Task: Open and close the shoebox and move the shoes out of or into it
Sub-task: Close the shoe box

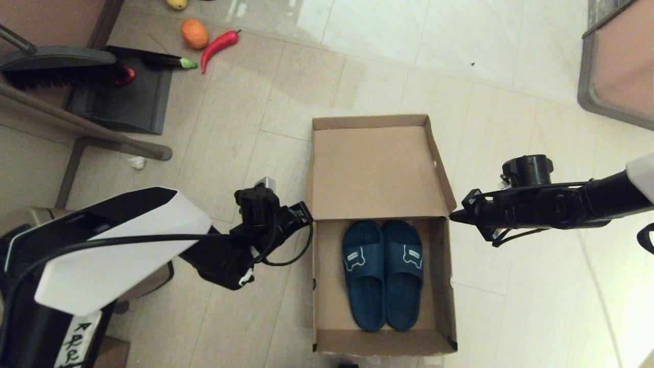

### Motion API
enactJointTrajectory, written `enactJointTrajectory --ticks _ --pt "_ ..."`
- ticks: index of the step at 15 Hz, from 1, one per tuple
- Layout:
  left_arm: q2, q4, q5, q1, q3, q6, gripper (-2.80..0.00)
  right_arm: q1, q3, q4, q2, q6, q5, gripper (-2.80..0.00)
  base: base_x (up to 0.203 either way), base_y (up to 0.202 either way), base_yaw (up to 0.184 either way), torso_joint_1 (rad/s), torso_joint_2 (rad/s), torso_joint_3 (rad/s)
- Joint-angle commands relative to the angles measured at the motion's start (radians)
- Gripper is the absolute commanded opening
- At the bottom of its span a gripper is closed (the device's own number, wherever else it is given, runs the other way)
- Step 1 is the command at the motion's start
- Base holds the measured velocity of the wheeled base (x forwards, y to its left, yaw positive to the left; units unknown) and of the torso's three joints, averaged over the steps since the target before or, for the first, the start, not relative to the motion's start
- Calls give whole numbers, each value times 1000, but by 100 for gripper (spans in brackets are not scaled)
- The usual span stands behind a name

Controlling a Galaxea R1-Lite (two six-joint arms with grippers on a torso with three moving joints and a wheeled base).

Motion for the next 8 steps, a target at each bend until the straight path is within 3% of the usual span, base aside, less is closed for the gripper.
enactJointTrajectory --ticks 1,4,8 --pt "4 -6 1 -1 1 -1 -280 0 -2 -34 10 36 5 -280 0 0 0 0 0 0" --pt "14 -4 -1 0 0 1 -280 9 7 -105 65 98 9 -280 0 0 0 0 0 0" --pt "31 -4 -3 0 -6 1 -280 9 18 -109 95 118 10 -280 0 0 0 0 0 0"
